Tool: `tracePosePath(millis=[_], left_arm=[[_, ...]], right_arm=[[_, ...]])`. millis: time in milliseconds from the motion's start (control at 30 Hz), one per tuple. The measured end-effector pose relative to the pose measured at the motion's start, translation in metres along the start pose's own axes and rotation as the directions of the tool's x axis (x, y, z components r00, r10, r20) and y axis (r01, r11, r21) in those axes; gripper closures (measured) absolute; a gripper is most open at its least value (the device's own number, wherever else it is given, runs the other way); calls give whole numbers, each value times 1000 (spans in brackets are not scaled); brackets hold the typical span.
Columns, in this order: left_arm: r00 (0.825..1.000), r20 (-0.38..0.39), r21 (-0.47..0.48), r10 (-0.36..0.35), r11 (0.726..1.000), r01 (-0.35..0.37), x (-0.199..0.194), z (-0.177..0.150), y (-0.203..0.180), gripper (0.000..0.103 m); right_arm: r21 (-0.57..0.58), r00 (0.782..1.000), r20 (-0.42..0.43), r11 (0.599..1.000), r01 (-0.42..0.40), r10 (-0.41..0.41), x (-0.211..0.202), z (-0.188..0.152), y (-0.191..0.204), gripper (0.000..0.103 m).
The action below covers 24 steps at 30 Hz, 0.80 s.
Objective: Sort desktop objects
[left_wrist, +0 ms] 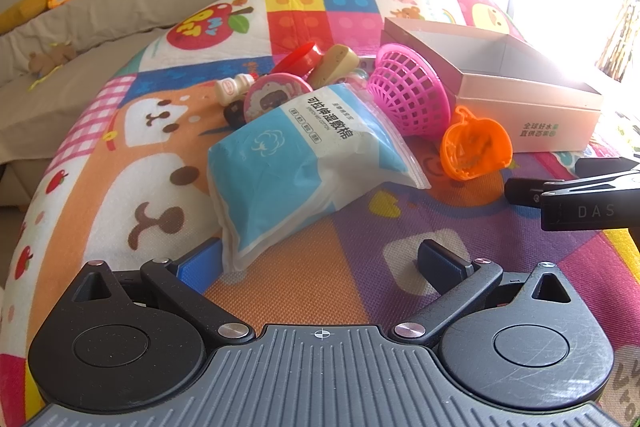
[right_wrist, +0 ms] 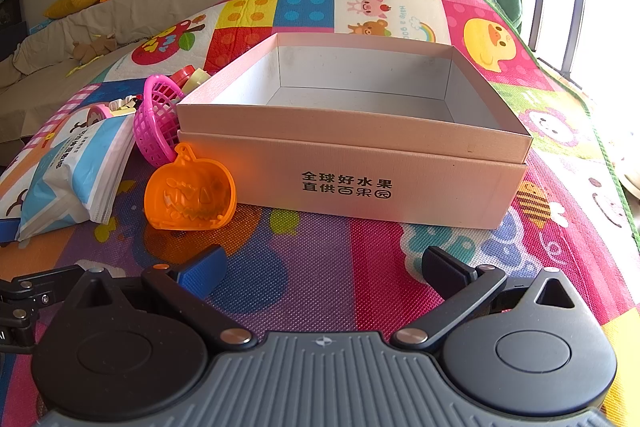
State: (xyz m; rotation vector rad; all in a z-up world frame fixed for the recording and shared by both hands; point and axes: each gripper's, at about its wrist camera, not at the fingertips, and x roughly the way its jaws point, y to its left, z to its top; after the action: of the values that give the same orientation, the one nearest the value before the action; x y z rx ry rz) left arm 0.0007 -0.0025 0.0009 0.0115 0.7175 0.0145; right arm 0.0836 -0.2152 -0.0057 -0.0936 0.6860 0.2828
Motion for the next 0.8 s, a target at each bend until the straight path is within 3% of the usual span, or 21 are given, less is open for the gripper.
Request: tracePosePath(millis=[633,800], left_arm=[[1000,-2,-1,-4,1000,4,1,2,-1,0],[999,-36,11,-3,1000,3,4,6,-2,0]], right_arm=[[4,1000,-2,1000,6,-6,1,3,0,0],[10,1000,-12,1000,-2,2,0,2,-1,0]])
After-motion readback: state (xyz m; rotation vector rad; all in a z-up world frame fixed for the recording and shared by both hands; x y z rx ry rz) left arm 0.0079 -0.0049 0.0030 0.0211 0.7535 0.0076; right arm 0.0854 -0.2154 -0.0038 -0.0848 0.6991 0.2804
